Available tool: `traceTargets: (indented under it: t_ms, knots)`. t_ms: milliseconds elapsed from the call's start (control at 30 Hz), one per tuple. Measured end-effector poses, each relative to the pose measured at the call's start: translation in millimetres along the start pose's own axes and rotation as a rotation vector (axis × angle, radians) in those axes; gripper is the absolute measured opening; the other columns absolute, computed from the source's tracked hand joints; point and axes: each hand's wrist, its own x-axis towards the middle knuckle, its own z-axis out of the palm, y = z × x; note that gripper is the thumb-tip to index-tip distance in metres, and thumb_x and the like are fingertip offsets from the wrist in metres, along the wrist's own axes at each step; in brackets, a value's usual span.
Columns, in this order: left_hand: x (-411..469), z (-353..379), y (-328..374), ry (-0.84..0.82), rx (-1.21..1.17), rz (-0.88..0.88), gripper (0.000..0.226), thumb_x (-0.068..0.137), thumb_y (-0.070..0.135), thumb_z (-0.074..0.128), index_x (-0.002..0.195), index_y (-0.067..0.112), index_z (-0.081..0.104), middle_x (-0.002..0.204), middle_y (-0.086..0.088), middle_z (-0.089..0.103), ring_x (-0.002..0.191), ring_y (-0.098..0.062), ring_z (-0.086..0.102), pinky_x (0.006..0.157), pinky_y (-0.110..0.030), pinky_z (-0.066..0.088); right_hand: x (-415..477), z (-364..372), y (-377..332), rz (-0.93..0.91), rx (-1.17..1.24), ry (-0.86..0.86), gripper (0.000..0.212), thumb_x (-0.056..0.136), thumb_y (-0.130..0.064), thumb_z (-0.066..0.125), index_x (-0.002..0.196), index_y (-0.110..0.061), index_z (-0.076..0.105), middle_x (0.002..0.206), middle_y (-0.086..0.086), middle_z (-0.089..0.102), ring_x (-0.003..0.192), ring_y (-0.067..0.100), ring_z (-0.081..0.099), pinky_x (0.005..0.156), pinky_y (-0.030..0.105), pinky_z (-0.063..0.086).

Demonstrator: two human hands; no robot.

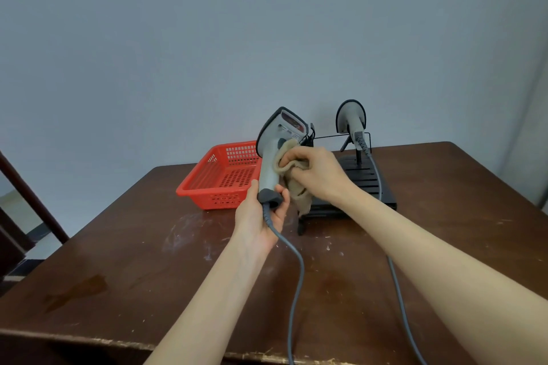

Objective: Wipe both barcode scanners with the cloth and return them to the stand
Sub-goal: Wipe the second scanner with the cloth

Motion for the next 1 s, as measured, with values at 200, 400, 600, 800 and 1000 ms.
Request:
traceTargets:
  t_ms: [200,400,600,800,1000]
  knots:
    - [3.9,-5.9,8.4,-0.008,0.04,-0.008,0.029,0.098,0.027,0.048,0.103,-0.001,0.057,0.083,-0.016,0.058,0.049,-0.015,0.058,0.043,-0.023,0.053,-2.8,7.4,-4.0,-0.08,0.049,-0.127,0.027,0.08,-0.016,0.063,0.074,-0.042,0.065,0.089,-0.014,0.067,0.092,0.009,0.062,0.087,0.033,0.05]
    - [6.1,-7.4,3.1,-0.018,0.007,-0.056,0.03,0.098,0.027,0.048,0.109,-0.001,0.052,0.089,-0.018,0.057,0.054,-0.015,0.057,0.043,-0.024,0.054,5.9,8.0,-1.2,-0.013,0.017,0.028,0.025,0.083,-0.018,0.059,0.079,-0.042,0.064,0.095,-0.013,0.069,0.094,0.011,0.062,0.086,0.039,0.051]
    - [10.0,-9.0,5.8,-0.01,0.077,-0.054,0.028,0.098,0.029,0.048,0.103,0.002,0.056,0.083,-0.015,0.058,0.049,-0.013,0.058,0.042,-0.022,0.053,1.7,10.1,-6.0,-0.063,0.076,-0.12,0.028,0.08,-0.012,0.06,0.078,-0.038,0.069,0.09,-0.013,0.068,0.092,0.009,0.063,0.088,0.035,0.051]
    - [8.5,-17.4,7.9,-0.037,-0.074,-0.119,0.035,0.098,0.023,0.048,0.121,-0.003,0.047,0.086,-0.017,0.055,0.058,-0.015,0.056,0.045,-0.024,0.055,6.9,10.6,6.7,0.2,-0.297,0.035,0.025,0.085,-0.02,0.05,0.095,-0.039,0.064,0.107,-0.002,0.067,0.098,0.027,0.062,0.072,0.031,0.046]
    - [8.2,-20.7,18.6,-0.111,-0.116,-0.124,0.038,0.098,0.025,0.048,0.123,-0.003,0.047,0.084,-0.017,0.058,0.043,-0.018,0.06,0.041,-0.026,0.053,9.9,10.5,21.5,0.305,0.078,0.025,0.019,0.087,-0.019,0.057,0.102,-0.024,0.067,0.107,0.003,0.067,0.1,0.021,0.06,0.078,0.032,0.049]
